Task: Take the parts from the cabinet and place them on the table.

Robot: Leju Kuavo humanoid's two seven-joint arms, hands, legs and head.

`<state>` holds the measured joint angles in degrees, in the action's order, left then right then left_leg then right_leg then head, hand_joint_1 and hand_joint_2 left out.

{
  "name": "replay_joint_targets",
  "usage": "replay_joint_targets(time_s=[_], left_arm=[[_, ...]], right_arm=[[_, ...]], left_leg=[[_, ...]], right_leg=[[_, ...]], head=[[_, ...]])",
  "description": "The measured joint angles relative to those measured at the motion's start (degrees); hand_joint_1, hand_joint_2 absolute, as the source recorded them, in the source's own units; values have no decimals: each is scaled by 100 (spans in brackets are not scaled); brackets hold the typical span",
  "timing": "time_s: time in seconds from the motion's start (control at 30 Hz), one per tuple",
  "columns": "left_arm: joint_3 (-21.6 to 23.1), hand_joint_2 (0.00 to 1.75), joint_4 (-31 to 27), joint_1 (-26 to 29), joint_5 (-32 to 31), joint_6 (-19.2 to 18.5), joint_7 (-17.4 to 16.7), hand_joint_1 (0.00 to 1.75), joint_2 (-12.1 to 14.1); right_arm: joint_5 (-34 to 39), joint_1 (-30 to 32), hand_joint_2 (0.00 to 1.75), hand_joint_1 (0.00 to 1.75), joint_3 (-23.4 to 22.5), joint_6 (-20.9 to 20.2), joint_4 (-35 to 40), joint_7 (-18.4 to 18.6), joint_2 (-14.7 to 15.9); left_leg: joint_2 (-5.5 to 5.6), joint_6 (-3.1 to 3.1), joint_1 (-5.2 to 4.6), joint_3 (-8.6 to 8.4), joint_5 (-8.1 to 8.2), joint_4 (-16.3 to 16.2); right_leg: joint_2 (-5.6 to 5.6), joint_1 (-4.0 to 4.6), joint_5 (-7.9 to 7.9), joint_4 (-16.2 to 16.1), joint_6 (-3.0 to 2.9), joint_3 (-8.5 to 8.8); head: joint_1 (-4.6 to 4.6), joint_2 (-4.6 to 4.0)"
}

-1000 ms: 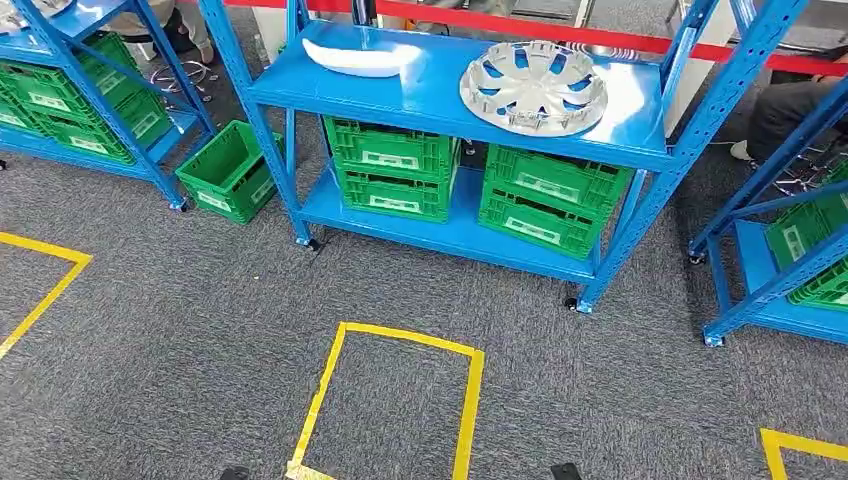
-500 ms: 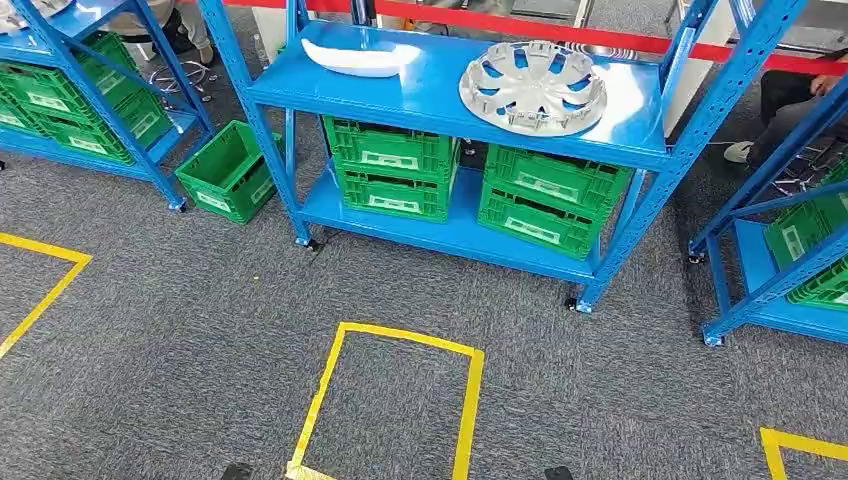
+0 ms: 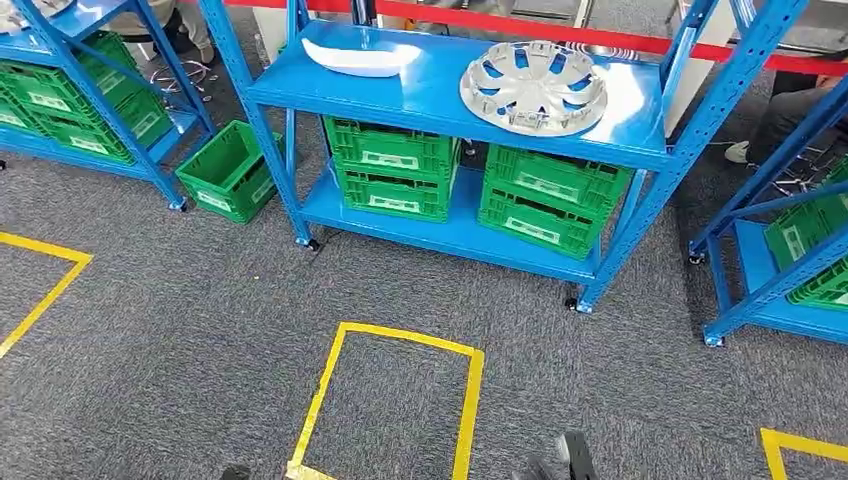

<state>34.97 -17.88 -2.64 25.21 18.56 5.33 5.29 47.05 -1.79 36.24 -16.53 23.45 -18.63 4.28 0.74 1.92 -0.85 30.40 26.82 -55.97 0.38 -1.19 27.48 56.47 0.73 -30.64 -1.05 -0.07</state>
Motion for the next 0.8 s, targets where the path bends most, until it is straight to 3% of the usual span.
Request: replay_joint_targets(time_s=[0.07, 0.17, 0.27, 0.4, 0.5, 0.6, 0.63, 0.77, 0.8], left_arm=[[117, 0, 0, -28, -144, -31, 0, 0, 9], [313, 0, -11, -117, -357, -64, -70, 0, 9], [457, 0, -17, -209, -422, -94, -122, 0, 2], [548, 0, -17, -239, -431, -98, -127, 0, 2], [596, 0, -26, -247, -484, -140, -96, 0, 2], [612, 0, -37, -263, -481, -151, -46, 0, 2], [612, 0, -44, -262, -471, -155, -18, 0, 9], [612, 0, -61, -229, -390, -157, 66, 0, 24], [612, 0, -63, -222, -359, -155, 105, 0, 31]], right_arm=[[105, -27, 175, 0, -81, -693, 638, -152, 39], [79, -13, 175, 0, -175, -1217, 1851, -125, 125], [88, -17, 175, 0, -282, -1215, 2921, 75, 188], [46, 78, 175, 0, -335, -1257, 3673, 73, 258], [-417, 109, 175, 0, -367, -1828, 4213, -224, 315], [-576, 57, 175, 0, -350, -2168, 4980, -196, 289], [-581, 20, 175, 0, -335, -2203, 5216, -183, 258], [-629, -50, 175, 0, -265, -2251, 5957, -53, 230], [-648, -50, 175, 0, -247, -2262, 6087, 5, 219]], left_leg=[[-1, 0, 0, -3, -3, -1], [0, -2, 0, -3, -6, -1], [-3, -2, 0, -8, -5, -2], [-2, -2, -1, -2, -5, -2], [-4, -2, -2, 3, -4, -2], [-5, -1, -2, 2, -3, -4], [1, 27, -10, 17, 17, -53], [1, 72, -15, 33, 21, -60], [-1, 122, -16, 7, -18, 29]], right_leg=[[1, 0, -1, 0, 1, 1], [1, 0, -2, 2, 1, 0], [1, 0, -2, 2, 2, 1], [1, -1, -2, 2, 2, -1], [2, -1, -2, 2, 2, -3], [5, -4, -2, 0, 3, -3], [3, -46, -22, -11, 39, -7], [5, -42, -41, -34, 69, -2], [8, -12, -62, -80, 106, 24]], head=[[0, 0], [0, 0], [0, 0], [0, 0], [0, 0], [0, 0], [0, 0], [-2, 0], [-7, 0]])
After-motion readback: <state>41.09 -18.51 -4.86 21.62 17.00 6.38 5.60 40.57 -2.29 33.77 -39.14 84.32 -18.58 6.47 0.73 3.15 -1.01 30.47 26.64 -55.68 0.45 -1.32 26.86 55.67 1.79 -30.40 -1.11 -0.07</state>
